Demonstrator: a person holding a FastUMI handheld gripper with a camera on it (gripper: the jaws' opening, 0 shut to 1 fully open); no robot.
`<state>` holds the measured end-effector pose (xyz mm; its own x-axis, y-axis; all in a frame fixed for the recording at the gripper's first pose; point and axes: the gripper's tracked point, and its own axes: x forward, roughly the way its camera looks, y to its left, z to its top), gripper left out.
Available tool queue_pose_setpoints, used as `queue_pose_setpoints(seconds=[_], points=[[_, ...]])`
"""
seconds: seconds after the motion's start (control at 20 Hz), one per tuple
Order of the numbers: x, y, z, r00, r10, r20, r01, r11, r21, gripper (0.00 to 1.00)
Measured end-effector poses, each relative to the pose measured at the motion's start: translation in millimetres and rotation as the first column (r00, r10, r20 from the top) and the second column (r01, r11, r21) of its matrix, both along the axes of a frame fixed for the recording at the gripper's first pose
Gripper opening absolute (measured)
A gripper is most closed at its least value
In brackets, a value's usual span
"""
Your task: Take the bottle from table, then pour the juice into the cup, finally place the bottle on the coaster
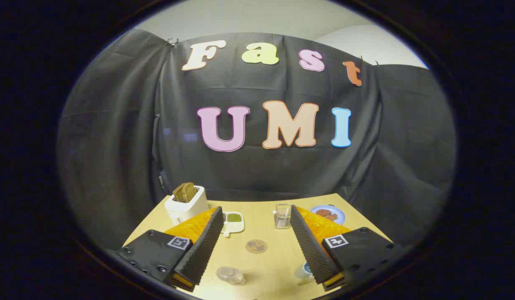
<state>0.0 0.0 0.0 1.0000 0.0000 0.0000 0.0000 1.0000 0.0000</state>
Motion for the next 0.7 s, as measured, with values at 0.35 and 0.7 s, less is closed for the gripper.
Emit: queue_pose_setpoints(seconds=[0.35,0.7], points=[[-27,26,-13,0.999,0.040,-0.011,-0.039,0.999,0.024,1.00],[-64,61,-55,0.995,0.070,-0.075,-0.070,0.998,0.002,1.00]])
